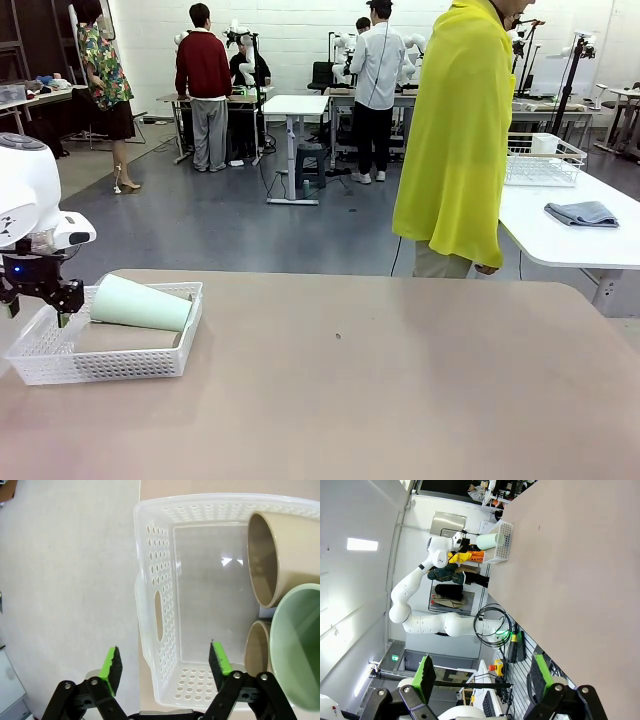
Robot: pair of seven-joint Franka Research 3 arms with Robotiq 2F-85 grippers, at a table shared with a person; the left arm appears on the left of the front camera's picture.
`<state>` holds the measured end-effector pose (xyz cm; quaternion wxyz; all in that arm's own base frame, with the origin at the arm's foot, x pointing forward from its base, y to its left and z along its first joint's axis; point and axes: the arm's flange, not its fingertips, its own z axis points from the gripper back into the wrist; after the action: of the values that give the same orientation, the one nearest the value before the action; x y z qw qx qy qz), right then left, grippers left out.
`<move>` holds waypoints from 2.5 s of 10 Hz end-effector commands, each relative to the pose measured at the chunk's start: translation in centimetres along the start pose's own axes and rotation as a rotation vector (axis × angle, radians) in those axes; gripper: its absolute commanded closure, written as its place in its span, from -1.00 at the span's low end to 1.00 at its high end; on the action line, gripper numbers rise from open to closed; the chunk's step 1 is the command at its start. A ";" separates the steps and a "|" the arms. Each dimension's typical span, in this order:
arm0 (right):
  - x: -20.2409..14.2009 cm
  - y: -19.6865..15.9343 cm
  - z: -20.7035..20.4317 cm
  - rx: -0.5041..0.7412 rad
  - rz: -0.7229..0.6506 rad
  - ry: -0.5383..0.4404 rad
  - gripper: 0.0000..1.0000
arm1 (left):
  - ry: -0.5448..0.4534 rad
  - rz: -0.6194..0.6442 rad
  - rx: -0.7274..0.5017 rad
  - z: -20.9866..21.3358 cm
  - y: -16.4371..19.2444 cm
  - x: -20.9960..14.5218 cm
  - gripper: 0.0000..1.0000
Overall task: Clean and organize the cups into the basket.
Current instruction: Move the Organizing basket back to the left side of the table.
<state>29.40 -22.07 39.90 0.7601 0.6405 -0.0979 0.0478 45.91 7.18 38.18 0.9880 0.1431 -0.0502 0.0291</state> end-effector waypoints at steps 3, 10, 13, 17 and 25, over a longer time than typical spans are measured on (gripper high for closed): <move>0.2 -0.1 0.0 -0.003 0.019 -0.013 -1.00 | -0.048 0.002 0.005 0.7 0.8 -0.9 -1.00; 0.2 -0.1 0.0 -0.003 0.019 -0.013 -1.00 | -0.296 0.062 -0.146 14.1 4.0 -15.2 -1.00; 0.2 -0.1 0.0 -0.003 0.019 -0.013 -1.00 | -0.304 0.079 -0.122 16.3 4.6 -13.4 -1.00; 0.2 -0.1 0.0 -0.003 0.019 -0.013 -1.00 | -0.304 0.079 -0.122 16.3 4.6 -13.4 -1.00; 0.2 -0.1 0.0 -0.003 0.019 -0.013 -1.00 | 0.152 -0.181 -1.656 12.5 22.1 -12.4 -1.00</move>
<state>29.38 -22.10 39.89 0.7602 0.6404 -0.0984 0.0474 28.49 21.05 55.53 0.8811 -0.4444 -0.1483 -0.0651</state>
